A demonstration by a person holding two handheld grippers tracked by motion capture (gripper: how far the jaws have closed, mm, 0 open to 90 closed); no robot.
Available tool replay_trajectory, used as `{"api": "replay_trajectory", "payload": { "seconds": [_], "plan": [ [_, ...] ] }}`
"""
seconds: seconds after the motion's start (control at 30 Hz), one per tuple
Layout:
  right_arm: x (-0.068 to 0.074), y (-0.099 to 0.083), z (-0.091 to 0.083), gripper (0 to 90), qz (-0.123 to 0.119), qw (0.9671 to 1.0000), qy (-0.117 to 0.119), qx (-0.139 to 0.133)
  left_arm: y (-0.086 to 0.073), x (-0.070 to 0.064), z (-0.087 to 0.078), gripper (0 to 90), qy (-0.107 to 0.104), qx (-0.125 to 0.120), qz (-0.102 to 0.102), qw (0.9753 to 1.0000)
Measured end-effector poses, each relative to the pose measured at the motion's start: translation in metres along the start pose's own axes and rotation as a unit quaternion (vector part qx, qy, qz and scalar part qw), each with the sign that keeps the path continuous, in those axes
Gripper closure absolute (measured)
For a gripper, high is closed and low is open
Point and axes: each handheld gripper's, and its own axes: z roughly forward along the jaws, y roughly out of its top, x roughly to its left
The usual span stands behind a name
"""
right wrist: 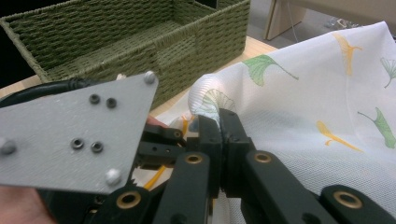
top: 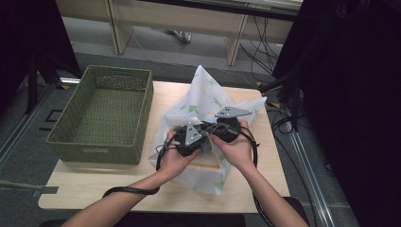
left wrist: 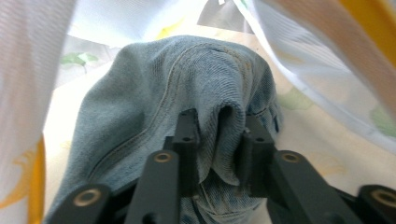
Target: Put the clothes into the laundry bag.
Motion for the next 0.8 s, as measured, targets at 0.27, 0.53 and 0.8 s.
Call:
{"api": "replay_trajectory", "payload": {
  "seconds": [0.27,0.53,0.8],
  "plan": [
    [0.0,-0.001,0.001,90.0,0.0,1.0,0.002,0.007,0.006,0.002,-0.009,58.0,-0.04,0.001,-0.008,0.9992],
    [-0.001,-0.003,0.001,90.0,0.003,0.9999,0.002,0.01,0.003,0.001,-0.022,59.9,-0.046,-0.004,0.008,0.9989],
    [-0.002,-0.003,0.001,90.0,0.004,0.9999,0.0,0.012,0.001,0.004,-0.04,71.6,-0.04,-0.023,0.027,0.9985]
  ]
}}
